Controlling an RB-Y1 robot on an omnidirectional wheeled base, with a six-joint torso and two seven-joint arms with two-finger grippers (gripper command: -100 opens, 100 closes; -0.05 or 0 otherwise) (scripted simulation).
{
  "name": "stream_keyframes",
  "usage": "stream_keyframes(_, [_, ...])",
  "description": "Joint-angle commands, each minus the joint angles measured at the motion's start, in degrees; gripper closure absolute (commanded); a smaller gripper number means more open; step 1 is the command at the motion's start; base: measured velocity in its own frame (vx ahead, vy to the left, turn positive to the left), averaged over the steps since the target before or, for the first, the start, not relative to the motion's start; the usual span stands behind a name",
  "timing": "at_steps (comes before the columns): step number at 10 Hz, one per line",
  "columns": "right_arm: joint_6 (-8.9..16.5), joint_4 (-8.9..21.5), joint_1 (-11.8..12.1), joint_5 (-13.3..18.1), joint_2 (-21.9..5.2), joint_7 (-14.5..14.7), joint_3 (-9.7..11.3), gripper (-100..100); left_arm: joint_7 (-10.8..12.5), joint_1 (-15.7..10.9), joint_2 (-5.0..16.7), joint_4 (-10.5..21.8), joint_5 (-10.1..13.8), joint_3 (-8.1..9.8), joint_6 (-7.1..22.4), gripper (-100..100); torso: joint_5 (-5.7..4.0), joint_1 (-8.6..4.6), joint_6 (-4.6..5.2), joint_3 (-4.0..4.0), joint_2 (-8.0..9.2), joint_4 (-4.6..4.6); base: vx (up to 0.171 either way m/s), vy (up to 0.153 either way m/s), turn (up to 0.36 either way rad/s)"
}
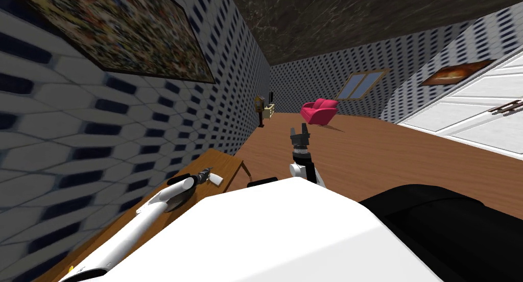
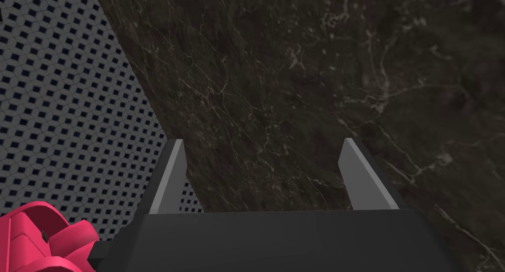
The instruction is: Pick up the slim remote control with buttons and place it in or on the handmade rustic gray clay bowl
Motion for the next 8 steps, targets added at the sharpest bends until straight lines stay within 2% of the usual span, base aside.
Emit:
stream_keyframes(1, [0.0, 0.0, 0.0, 0.0, 0.0, 0.0, 0.0, 0, 1.1, 1.7, 0.4, -1.4, -0.9, 0.0, 1.6, -100, 0.0, 0.0, 0.0, 0.0, 0.0, 0.0, 0.019, 0.049, -0.138])
stream_keyframes(3, [0.0, 0.0, 0.0, 0.0, 0.0, 0.0, 0.0, 0, -0.6, 2.0, 2.2, 2.5, 2.9, -2.56, 5.0, -100, -0.01, -0.05, -0.03, 0.0, -0.01, 0.0, 0.038, 0.047, -0.282])
stream_keyframes(4, [0.0, 0.0, 0.0, 0.0, 0.0, 0.0, 0.0, 0, -0.6, 2.0, 2.2, 2.5, 2.9, -2.56, 5.6, -100, 0.0, 0.0, 0.0, -0.03, -0.05, -0.01, 0.023, 0.067, -0.134])
stream_keyframes(5, [0.0, 0.0, 0.0, 0.0, 0.0, 0.0, 0.0, 0, -1.4, 2.2, 3.0, 4.2, 4.6, -3.82, 7.3, -100, 0.01, 0.02, -0.07, -0.01, -0.01, -0.01, 0.026, 0.068, -0.188])
stream_keyframes(6, [0.0, 0.0, 0.0, 0.0, 0.0, 0.0, 0.0, 0, -1.4, 2.2, 3.0, 4.2, 4.6, -3.82, 7.3, -100, 0.01, 0.04, -0.04, 0.0, -0.01, 0.0, 0.023, 0.05, -0.119])
stream_keyframes(7, [0.0, 0.0, 0.0, 0.0, 0.0, 0.0, 0.0, 0, -2.0, 2.5, 3.6, 5.8, 6.2, -5.05, 8.9, -100, 0.01, -0.02, -0.06, -0.01, -0.01, 0.0, 0.02, 0.042, -0.195])
stream_keyframes(8, [0.0, 0.0, 0.0, 0.0, 0.0, 0.0, 0.0, 0, -2.0, 2.5, 3.6, 5.8, 6.2, -5.05, 8.9, -100, 0.0, -0.05, -0.04, 0.0, -0.01, 0.0, 0.014, 0.039, -0.117])
